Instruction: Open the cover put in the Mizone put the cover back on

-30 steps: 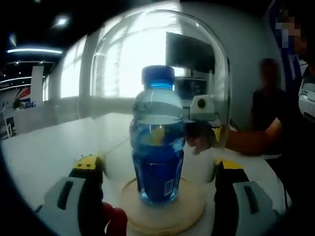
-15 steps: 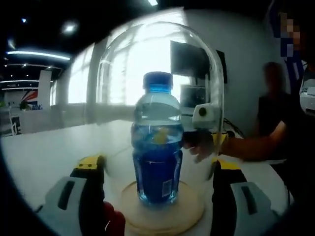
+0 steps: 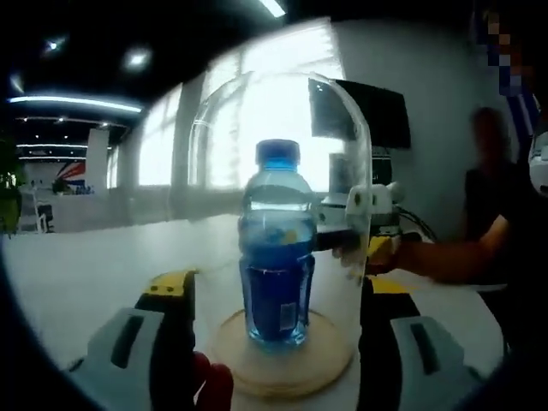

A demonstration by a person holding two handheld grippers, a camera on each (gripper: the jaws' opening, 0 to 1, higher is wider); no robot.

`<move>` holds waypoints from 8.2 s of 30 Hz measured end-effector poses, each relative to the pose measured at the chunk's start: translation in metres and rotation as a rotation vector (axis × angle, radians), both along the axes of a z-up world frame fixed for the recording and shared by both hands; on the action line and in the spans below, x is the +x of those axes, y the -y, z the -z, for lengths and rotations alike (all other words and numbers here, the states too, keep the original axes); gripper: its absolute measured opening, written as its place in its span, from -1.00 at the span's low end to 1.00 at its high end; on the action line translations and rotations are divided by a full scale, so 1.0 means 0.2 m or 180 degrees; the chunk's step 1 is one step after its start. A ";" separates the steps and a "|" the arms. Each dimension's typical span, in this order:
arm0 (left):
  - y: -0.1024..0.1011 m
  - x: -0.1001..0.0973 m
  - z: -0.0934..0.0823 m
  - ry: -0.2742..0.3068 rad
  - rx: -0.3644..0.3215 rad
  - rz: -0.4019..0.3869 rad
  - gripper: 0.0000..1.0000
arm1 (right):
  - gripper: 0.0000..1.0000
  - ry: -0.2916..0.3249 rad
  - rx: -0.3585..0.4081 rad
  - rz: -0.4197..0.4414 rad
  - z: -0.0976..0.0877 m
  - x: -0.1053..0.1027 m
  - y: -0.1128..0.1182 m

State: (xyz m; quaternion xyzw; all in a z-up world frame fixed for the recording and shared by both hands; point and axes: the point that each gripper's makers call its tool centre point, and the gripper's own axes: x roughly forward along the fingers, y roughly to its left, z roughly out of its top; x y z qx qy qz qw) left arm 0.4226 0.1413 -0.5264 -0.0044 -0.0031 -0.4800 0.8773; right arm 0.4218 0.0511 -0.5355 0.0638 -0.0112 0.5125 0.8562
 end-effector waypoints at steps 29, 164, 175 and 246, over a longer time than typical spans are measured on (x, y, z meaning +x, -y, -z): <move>-0.08 -0.06 0.00 0.0024 0.0160 -0.0372 -0.06 | -0.03 0.0225 -0.0244 0.0088 -0.03 -0.04 0.06; -0.14 -0.09 -0.07 0.0035 -0.0024 -0.0393 -0.45 | -0.21 0.0292 -0.0180 0.0436 -0.14 -0.02 0.20; -0.19 -0.13 -0.10 -0.0050 -0.0239 -0.0528 -0.50 | -0.27 0.0267 -0.0272 0.0550 -0.15 -0.12 0.21; -0.36 -0.74 0.29 -0.0133 -0.0059 -0.1044 -0.39 | -0.46 0.0006 -0.0336 0.1223 0.23 -0.77 0.52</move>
